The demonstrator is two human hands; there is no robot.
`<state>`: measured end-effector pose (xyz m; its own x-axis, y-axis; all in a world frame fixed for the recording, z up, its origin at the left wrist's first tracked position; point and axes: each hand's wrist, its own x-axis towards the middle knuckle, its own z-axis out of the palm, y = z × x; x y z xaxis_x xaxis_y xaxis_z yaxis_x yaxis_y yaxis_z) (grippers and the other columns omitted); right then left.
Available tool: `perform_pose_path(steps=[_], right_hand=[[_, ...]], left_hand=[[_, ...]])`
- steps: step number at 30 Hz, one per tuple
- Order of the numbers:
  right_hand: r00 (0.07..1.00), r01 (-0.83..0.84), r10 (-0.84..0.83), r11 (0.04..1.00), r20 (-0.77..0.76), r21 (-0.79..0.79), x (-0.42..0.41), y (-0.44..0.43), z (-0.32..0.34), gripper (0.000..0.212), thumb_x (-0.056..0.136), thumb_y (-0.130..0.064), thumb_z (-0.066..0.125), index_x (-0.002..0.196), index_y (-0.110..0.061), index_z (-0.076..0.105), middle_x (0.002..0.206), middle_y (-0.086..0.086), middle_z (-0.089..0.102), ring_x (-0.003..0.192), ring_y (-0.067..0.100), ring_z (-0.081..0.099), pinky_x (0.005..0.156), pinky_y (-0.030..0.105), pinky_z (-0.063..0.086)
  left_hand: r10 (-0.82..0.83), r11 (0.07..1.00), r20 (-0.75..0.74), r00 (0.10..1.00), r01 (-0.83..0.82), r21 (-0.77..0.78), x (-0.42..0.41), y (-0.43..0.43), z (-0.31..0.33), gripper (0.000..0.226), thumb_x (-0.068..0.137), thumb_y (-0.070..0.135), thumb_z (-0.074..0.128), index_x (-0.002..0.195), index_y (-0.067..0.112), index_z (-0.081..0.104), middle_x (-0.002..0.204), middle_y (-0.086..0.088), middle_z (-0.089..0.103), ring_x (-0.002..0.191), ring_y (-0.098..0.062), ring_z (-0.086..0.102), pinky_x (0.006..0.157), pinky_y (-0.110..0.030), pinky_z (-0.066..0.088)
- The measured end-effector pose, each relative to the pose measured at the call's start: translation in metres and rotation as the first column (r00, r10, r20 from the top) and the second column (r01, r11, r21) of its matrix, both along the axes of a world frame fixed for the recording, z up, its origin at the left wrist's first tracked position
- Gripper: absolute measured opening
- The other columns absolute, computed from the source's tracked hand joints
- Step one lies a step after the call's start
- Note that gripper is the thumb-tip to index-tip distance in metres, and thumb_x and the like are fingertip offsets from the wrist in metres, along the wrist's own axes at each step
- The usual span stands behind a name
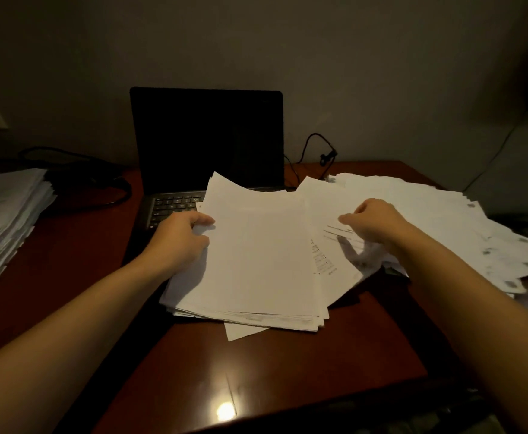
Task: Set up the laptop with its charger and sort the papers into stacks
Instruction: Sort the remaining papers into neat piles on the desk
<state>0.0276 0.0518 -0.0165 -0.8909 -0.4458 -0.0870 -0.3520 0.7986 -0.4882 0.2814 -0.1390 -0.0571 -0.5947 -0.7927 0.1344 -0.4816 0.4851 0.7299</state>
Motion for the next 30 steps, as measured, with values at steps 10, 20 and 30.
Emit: perform_pose_path(steps=[10, 20, 30], right_hand=[[0.938, 0.112, -0.058, 0.984, 0.341, -0.14, 0.001, 0.036, 0.012, 0.061, 0.087, -0.038, 0.074, 0.134, -0.016, 0.041, 0.119, 0.014, 0.054, 0.085, 0.027, 0.062, 0.065, 0.037, 0.059], [0.982, -0.04, -0.009, 0.966, 0.189, 0.256, 0.022, 0.034, 0.026, 0.05, 0.095, -0.052, 0.057, 0.125, -0.012, 0.052, 0.108, 0.012, 0.063, 0.081, 0.027, 0.061, 0.056, 0.034, 0.047], [0.923, -0.132, 0.029, 0.96, 0.384, 0.245, 0.023, 0.045, 0.03, 0.056, 0.104, -0.046, 0.041, 0.146, -0.009, 0.038, 0.135, 0.017, 0.055, 0.109, 0.032, 0.058, 0.09, 0.038, 0.046]], left_hand=[[0.011, 0.999, -0.037, 0.999, -0.013, -0.033, -0.021, 0.01, -0.005, 0.036, 0.095, 0.002, 0.062, 0.129, 0.012, 0.067, 0.132, -0.001, 0.065, 0.125, -0.016, 0.055, 0.099, -0.022, 0.039], [0.021, 0.999, 0.009, 1.0, -0.021, -0.036, -0.026, 0.014, -0.004, 0.037, 0.095, 0.007, 0.065, 0.132, 0.013, 0.066, 0.137, -0.002, 0.062, 0.129, -0.02, 0.054, 0.107, -0.033, 0.042], [-0.026, 0.999, 0.057, 0.998, 0.028, -0.024, -0.025, 0.012, -0.002, 0.035, 0.093, 0.012, 0.069, 0.128, 0.014, 0.069, 0.133, -0.002, 0.065, 0.127, -0.019, 0.055, 0.11, -0.034, 0.041]])
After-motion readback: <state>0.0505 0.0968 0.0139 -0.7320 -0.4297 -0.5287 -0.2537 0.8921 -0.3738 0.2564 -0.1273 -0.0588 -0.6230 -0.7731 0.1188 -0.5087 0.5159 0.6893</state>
